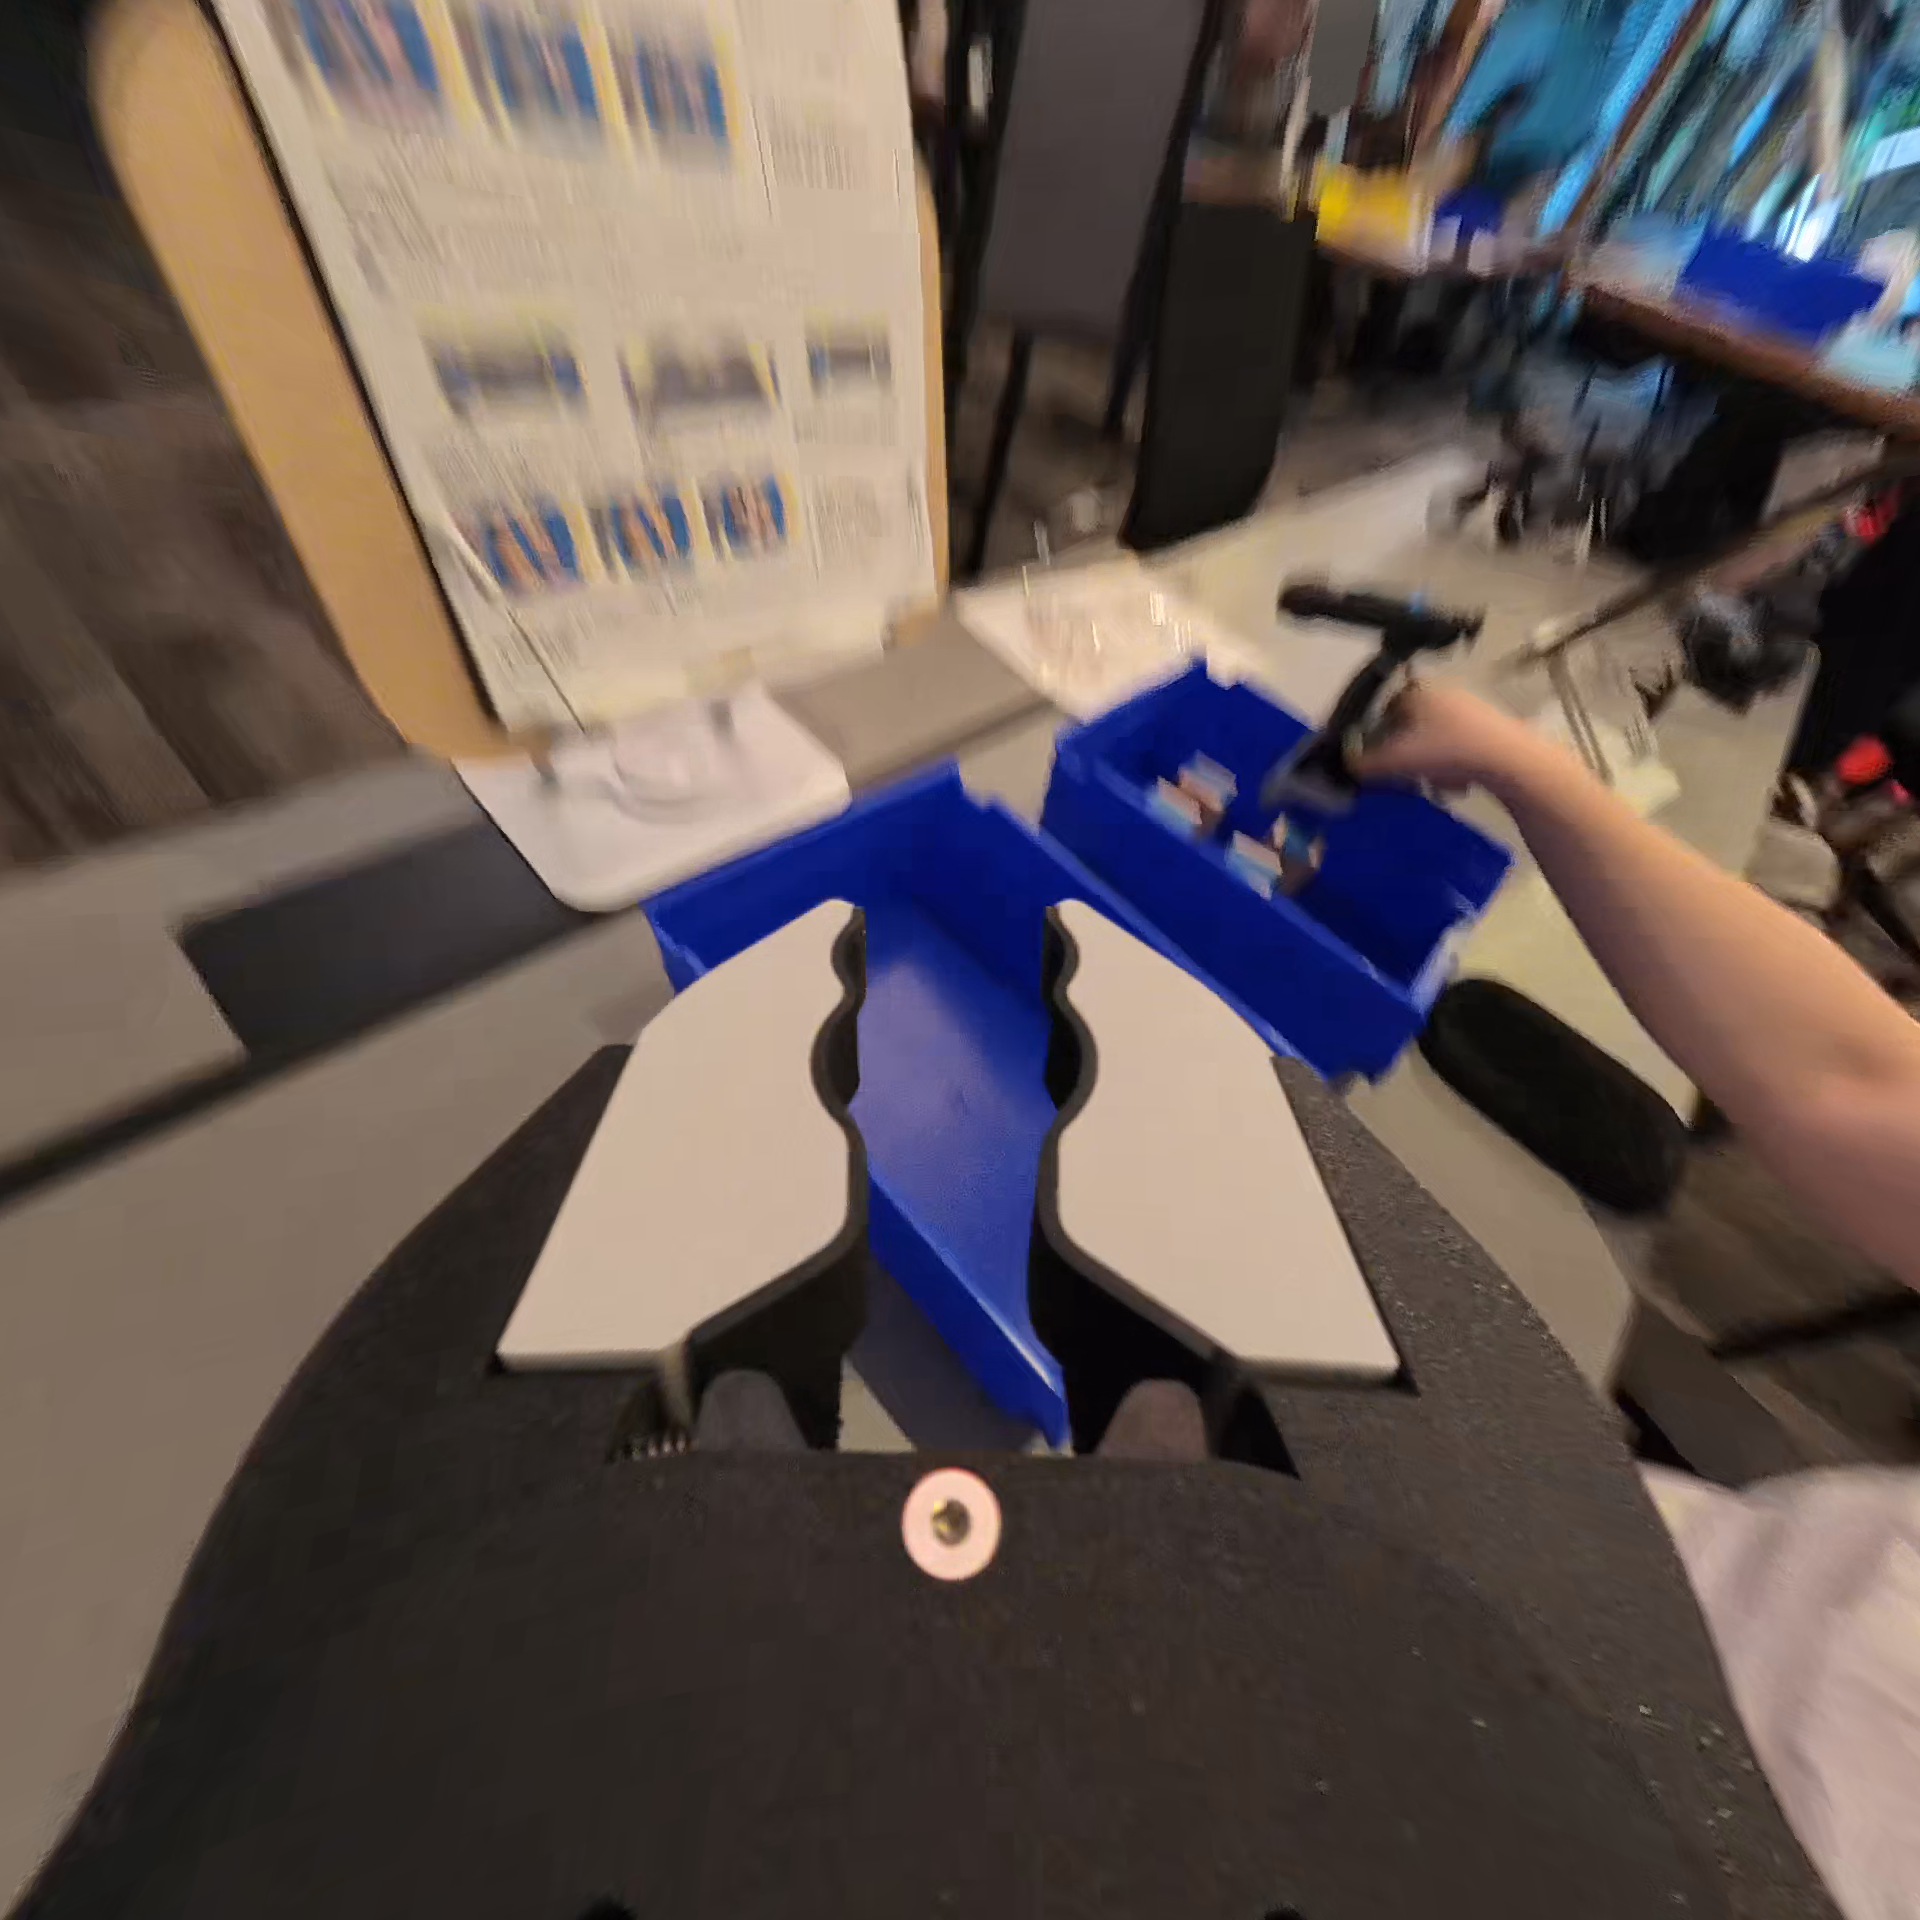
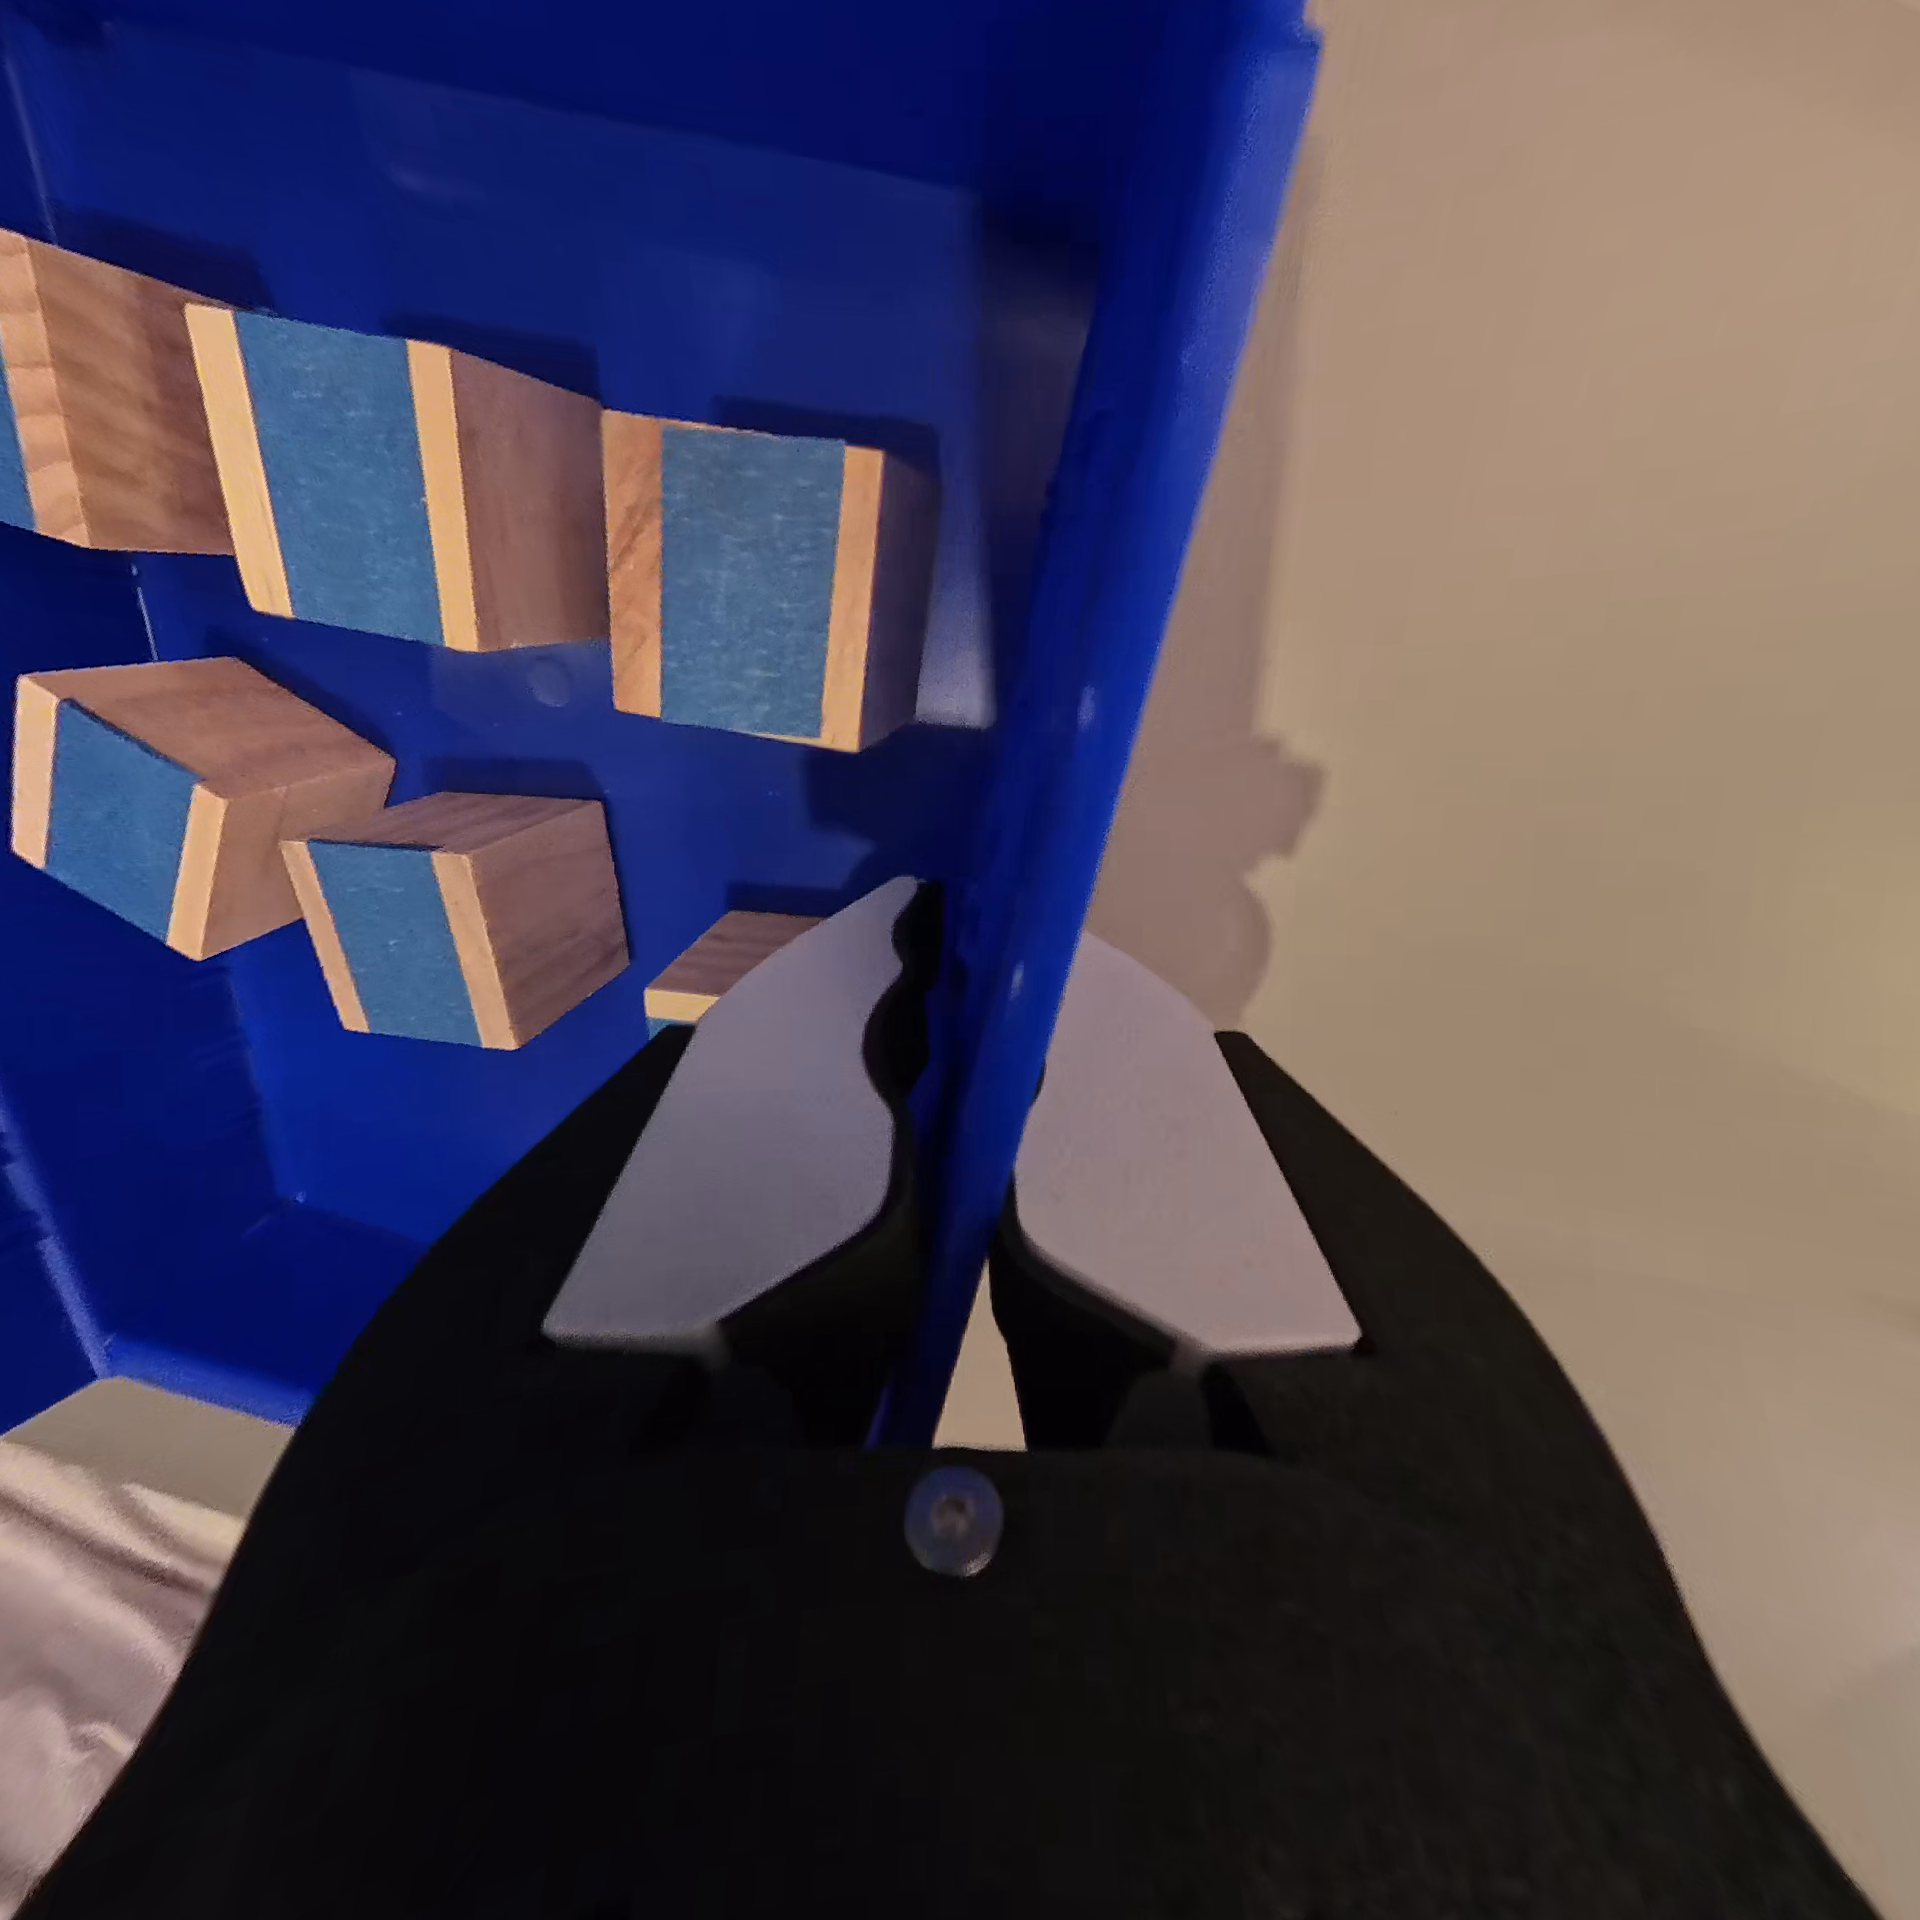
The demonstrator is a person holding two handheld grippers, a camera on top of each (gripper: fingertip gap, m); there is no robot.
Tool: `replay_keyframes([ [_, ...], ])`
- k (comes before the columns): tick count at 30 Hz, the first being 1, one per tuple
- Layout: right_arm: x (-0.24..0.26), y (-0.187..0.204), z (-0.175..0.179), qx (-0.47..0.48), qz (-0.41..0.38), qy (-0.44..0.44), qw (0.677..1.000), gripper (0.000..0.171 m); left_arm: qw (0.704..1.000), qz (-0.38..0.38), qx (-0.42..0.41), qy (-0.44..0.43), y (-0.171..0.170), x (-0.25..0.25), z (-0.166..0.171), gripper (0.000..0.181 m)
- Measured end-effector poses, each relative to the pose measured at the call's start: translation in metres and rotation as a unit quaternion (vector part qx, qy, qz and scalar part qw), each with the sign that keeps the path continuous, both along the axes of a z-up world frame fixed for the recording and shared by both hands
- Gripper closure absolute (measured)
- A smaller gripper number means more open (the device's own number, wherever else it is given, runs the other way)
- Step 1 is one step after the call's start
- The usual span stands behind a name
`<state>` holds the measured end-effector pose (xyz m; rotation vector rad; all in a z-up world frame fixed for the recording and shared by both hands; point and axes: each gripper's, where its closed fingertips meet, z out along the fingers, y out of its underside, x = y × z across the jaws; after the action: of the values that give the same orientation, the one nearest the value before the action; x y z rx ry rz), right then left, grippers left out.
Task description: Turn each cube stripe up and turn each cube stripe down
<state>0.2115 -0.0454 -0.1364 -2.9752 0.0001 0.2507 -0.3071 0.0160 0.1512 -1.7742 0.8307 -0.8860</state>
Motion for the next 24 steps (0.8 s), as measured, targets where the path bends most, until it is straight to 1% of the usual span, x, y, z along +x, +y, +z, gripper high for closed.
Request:
replay_keyframes([
  [2,-0.001,-0.002,-0.001,-0.01,0.009,0.002,1.0,0.163,0.994,0.036,0.085,-0.058,-0.003,-0.022,0.029,0.16],
  [4,0.0,-0.002,-0.001,-0.016,0.014,-0.004,1.0,0.164,0.974,0.069,0.171,-0.13,-0.008,-0.041,0.052,0.159],
  [5,0.001,-0.002,-0.001,-0.016,0.011,-0.005,1.0,0.165,0.965,0.075,0.199,-0.15,-0.012,-0.048,0.061,0.162],
  [6,0.001,-0.002,-0.001,-0.017,0.003,-0.004,1.0,0.166,0.965,0.069,0.206,-0.149,-0.015,-0.051,0.062,0.164],
  [9,0.001,-0.002,-0.001,-0.018,-0.002,-0.01,1.0,0.166,0.975,0.051,0.173,-0.13,-0.016,-0.056,0.052,0.158],
  [12,0.001,-0.003,0.001,-0.015,-0.017,-0.006,1.0,0.166,0.979,0.023,0.146,-0.138,-0.018,-0.059,0.047,0.153],
  [15,0.0,-0.007,0.002,-0.018,-0.029,0.003,0.999,0.166,0.98,0.012,0.138,-0.146,-0.018,-0.065,0.047,0.151],
  [19,0.002,-0.009,0.01,-0.009,-0.038,0.005,0.999,0.167,0.983,0.025,0.138,-0.115,-0.016,-0.075,0.039,0.144],
  [21,0.001,-0.008,0.019,-0.002,-0.043,0.016,0.999,0.166,0.985,0.037,0.137,-0.099,-0.013,-0.08,0.035,0.139],
  [24,-0.005,-0.009,0.037,-0.001,-0.036,0.037,0.999,0.166,0.984,0.047,0.138,-0.099,-0.011,-0.085,0.035,0.134],
])
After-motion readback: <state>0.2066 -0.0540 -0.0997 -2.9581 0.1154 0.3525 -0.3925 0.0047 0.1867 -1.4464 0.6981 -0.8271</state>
